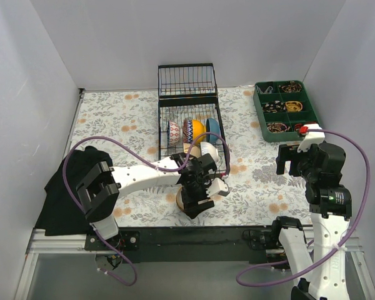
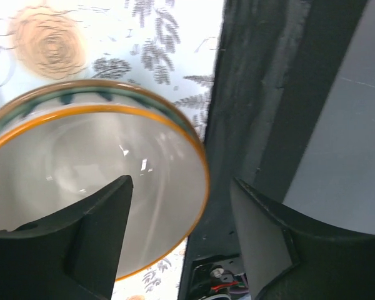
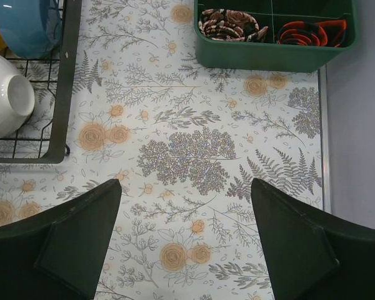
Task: Load the bowls into the dish rack
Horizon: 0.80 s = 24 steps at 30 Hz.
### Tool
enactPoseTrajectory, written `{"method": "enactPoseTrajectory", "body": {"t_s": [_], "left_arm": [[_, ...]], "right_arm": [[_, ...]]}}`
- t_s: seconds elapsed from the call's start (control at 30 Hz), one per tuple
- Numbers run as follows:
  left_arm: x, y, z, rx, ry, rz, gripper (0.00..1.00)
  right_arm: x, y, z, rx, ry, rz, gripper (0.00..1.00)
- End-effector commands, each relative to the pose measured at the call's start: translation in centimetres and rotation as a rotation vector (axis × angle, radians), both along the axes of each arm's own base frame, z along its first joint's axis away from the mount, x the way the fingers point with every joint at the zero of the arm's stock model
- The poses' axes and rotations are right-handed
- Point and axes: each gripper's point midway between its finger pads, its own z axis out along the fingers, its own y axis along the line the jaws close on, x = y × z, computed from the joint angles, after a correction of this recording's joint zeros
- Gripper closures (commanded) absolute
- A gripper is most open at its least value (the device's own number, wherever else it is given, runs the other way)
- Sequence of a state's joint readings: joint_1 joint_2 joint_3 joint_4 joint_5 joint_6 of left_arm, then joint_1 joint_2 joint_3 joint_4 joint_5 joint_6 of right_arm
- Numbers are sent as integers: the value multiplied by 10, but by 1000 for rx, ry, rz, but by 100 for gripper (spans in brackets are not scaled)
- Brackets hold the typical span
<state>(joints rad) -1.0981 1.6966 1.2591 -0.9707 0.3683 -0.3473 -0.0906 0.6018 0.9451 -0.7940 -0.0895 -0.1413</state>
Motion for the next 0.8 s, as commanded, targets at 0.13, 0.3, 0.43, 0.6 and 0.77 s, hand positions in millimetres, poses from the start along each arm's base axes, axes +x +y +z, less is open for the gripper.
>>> {"method": "enactPoseTrajectory", "body": {"t_s": [0.13,0.3,0.43,0.6,0.77], "left_arm": [[-27,-9,0,-12,179,-59,42],[-24,-12,-5,-13,178,-66,48],[-17,-16,2,-21,140,-60,59],[-11,-14,22,-28,93,-68,68],[-5,-2,26,-8,25,-70,74]], "right_arm": [[3,-2,7,5,-24,-11,7],[3,-3,7,8,-24,-15,7],[2,-2,8,11,-26,-13,7],[2,0,9,18,-33,-3,7],[2,1,9,21,-37,0,7]]}}
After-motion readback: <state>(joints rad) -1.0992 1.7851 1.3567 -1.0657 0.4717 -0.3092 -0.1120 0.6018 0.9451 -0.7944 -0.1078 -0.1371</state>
